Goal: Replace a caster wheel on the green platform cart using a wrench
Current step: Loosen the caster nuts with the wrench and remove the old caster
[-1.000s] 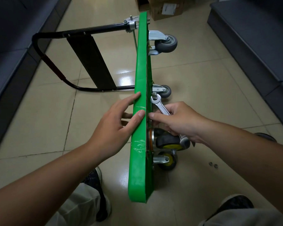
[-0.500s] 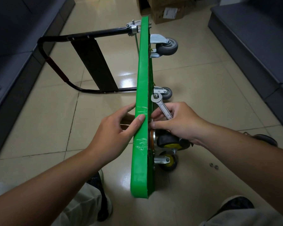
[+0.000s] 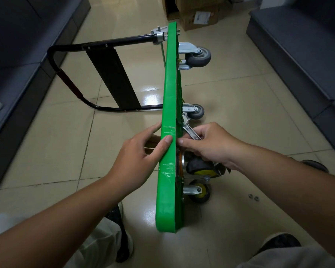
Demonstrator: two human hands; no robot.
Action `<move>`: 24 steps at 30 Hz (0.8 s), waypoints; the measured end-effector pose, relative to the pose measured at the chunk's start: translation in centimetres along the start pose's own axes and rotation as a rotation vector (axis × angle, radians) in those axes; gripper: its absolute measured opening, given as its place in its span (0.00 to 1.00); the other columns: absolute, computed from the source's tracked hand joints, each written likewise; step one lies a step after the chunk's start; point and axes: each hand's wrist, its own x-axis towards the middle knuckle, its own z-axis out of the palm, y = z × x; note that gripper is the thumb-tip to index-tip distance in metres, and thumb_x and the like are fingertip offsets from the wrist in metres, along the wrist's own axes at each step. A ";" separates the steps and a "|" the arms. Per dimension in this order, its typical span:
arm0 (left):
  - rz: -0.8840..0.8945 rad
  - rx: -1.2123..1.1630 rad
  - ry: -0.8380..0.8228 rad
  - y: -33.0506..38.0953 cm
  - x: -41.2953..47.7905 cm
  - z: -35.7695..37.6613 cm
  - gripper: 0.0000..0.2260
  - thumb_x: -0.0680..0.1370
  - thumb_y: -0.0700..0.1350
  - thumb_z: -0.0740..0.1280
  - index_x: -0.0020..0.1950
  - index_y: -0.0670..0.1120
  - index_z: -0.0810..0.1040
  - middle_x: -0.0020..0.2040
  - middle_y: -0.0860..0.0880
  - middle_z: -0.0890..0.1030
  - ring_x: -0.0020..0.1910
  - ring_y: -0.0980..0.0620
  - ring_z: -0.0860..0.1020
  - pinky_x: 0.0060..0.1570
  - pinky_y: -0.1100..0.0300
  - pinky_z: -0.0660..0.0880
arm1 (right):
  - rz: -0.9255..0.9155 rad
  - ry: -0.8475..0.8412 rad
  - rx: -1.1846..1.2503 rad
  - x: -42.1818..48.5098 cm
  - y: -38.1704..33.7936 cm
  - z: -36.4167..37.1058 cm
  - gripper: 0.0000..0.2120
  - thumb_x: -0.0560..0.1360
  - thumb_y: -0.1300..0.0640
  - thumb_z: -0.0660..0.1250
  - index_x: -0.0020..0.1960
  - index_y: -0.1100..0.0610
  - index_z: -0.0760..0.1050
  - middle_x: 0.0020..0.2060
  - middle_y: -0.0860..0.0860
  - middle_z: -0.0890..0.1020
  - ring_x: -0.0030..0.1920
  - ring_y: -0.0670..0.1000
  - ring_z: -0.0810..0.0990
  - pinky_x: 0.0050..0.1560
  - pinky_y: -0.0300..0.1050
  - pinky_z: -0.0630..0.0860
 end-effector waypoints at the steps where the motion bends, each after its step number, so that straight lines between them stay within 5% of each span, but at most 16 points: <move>1: -0.001 0.001 0.001 0.0 0.0 0.0 0.18 0.80 0.62 0.67 0.69 0.73 0.70 0.53 0.61 0.85 0.52 0.61 0.85 0.50 0.62 0.83 | -0.003 -0.007 0.008 -0.1 -0.1 -0.2 0.09 0.75 0.53 0.76 0.48 0.59 0.85 0.34 0.49 0.84 0.33 0.45 0.80 0.38 0.39 0.78; 5: -0.008 0.009 0.001 -0.1 0.0 0.1 0.21 0.78 0.63 0.66 0.71 0.71 0.71 0.52 0.60 0.85 0.52 0.60 0.85 0.50 0.61 0.84 | -0.042 -0.019 0.068 -0.7 -0.4 -0.4 0.09 0.73 0.61 0.77 0.52 0.63 0.84 0.43 0.57 0.88 0.44 0.53 0.88 0.46 0.41 0.85; 9: -0.015 0.025 0.003 -0.3 0.0 0.0 0.24 0.78 0.63 0.66 0.74 0.66 0.71 0.53 0.58 0.86 0.53 0.60 0.85 0.52 0.58 0.84 | -0.081 -0.024 0.088 -0.8 -0.2 -0.4 0.12 0.71 0.67 0.78 0.53 0.64 0.82 0.43 0.57 0.88 0.42 0.49 0.87 0.45 0.38 0.83; 17: -0.006 0.006 0.008 0.1 -0.1 0.1 0.18 0.78 0.62 0.66 0.67 0.74 0.71 0.52 0.61 0.86 0.51 0.61 0.85 0.50 0.62 0.83 | -0.072 0.012 0.135 -0.5 0.0 -0.3 0.08 0.72 0.61 0.79 0.50 0.60 0.85 0.38 0.50 0.87 0.38 0.45 0.86 0.39 0.33 0.80; 24: -0.018 -0.011 0.017 0.3 0.0 0.1 0.18 0.77 0.62 0.67 0.66 0.73 0.71 0.50 0.63 0.86 0.49 0.62 0.85 0.47 0.68 0.81 | -0.111 0.032 0.041 -0.5 0.0 -0.1 0.10 0.69 0.65 0.80 0.48 0.59 0.83 0.43 0.53 0.87 0.42 0.50 0.87 0.45 0.42 0.84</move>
